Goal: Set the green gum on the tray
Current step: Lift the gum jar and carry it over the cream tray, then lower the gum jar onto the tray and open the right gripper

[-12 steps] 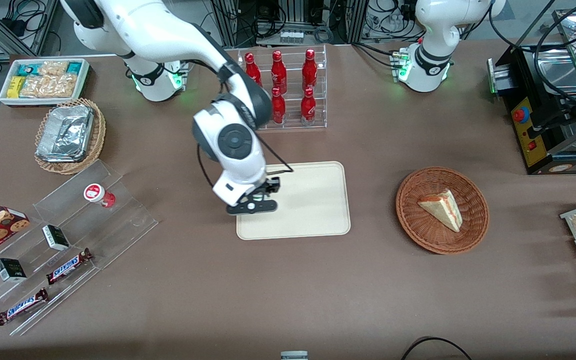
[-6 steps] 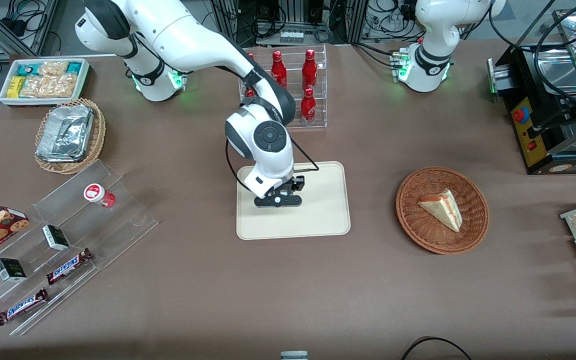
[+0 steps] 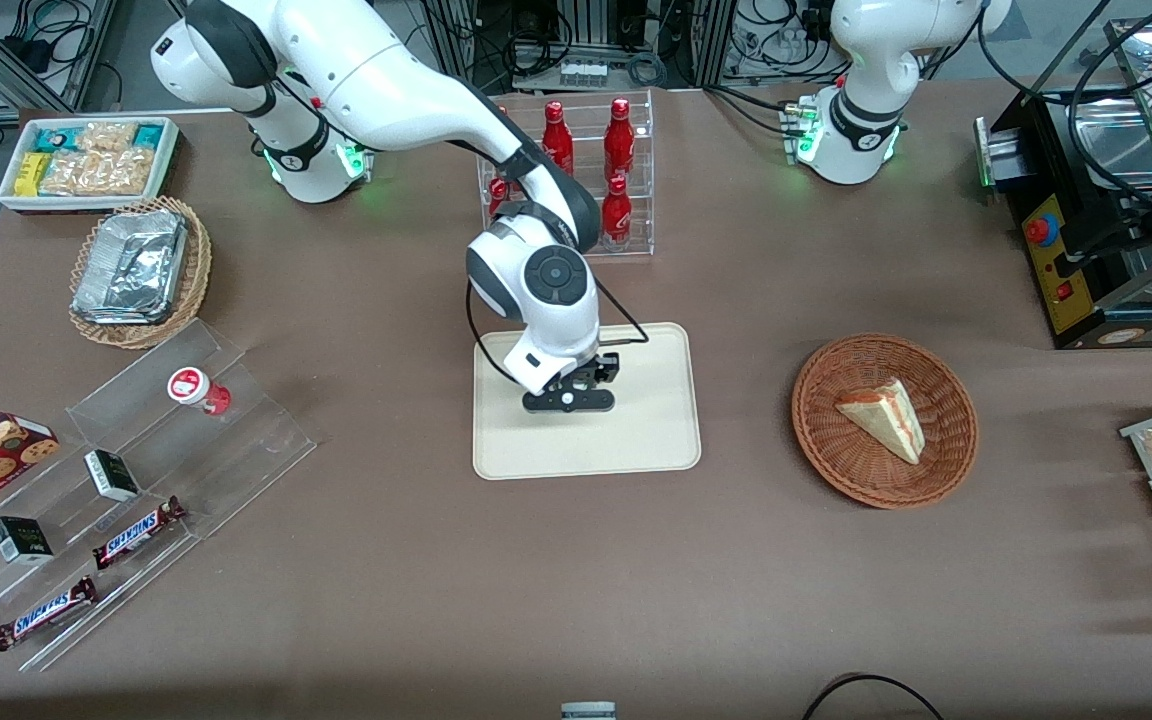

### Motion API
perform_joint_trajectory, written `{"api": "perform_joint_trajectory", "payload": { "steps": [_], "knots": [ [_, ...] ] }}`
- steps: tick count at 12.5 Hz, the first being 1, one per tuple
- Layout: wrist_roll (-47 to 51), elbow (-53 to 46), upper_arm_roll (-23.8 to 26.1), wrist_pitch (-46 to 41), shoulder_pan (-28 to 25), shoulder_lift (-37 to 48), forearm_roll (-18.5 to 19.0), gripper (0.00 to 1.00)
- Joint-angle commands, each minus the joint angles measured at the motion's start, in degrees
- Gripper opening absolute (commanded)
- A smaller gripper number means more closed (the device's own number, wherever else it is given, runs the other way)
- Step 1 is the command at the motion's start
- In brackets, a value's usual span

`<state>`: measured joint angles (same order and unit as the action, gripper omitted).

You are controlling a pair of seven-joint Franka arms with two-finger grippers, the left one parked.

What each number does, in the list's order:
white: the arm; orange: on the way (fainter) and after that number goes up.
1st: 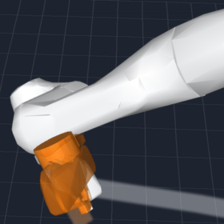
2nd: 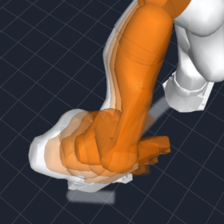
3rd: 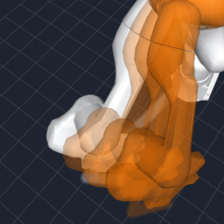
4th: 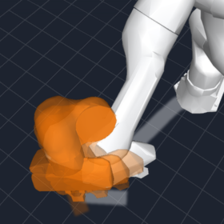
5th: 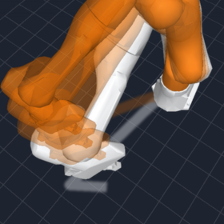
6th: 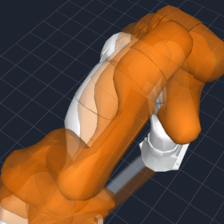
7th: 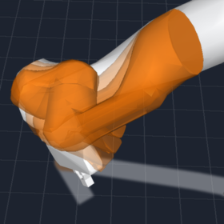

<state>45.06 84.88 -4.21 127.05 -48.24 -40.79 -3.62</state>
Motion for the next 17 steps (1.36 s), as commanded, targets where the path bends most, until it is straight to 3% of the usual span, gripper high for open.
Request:
{"api": "perform_joint_trajectory", "payload": {
  "steps": [1, 4, 5, 6, 7, 11, 17],
  "knots": [
    [1.1, -1.7, -0.6, 1.4, -1.0, -2.1, -0.5, 0.00],
    [1.1, -1.6, -0.8, 2.0, -1.2, -2.8, -0.4, 0.00],
    [1.1, -1.6, -0.8, 2.0, -1.2, -3.0, 0.1, 0.13],
    [1.2, -1.7, -0.8, 2.1, -1.2, -3.3, 0.4, 0.66],
    [1.1, -1.6, -0.8, 2.1, -1.2, -3.4, 0.5, 1.00],
    [1.0, -0.6, -0.8, 3.9, -1.8, -3.5, 5.6, 1.00],
    [0.6, -0.1, -0.7, 2.9, -1.7, -2.3, 5.7, 1.00]
  ]
}}
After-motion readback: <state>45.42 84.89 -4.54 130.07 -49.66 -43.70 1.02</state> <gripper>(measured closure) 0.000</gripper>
